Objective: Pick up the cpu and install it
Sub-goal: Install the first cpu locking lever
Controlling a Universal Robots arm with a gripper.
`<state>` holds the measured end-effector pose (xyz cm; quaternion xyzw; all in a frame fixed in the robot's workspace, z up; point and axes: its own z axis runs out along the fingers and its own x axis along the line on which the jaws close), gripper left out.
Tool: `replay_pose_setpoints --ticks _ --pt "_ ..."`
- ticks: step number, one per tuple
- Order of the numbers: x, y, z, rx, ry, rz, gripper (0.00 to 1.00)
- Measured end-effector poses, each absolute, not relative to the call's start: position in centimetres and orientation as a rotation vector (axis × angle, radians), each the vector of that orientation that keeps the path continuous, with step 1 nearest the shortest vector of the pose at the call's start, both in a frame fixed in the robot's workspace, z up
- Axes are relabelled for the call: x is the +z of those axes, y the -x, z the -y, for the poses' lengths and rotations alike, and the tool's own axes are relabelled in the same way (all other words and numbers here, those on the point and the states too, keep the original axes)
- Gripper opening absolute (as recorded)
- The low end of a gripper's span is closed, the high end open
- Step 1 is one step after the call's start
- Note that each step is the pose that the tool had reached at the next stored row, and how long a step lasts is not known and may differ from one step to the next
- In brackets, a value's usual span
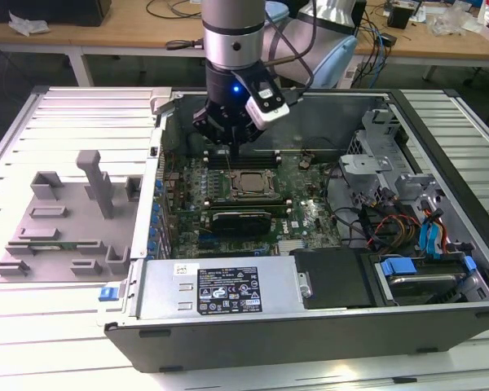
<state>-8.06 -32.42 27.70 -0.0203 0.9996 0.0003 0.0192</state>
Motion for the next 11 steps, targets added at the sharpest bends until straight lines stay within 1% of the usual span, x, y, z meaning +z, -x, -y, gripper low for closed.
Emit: replay_pose_setpoints --ticks 11 --pt "27.6 9.7 32.3 0.001 0.063 -3.102 0.11"
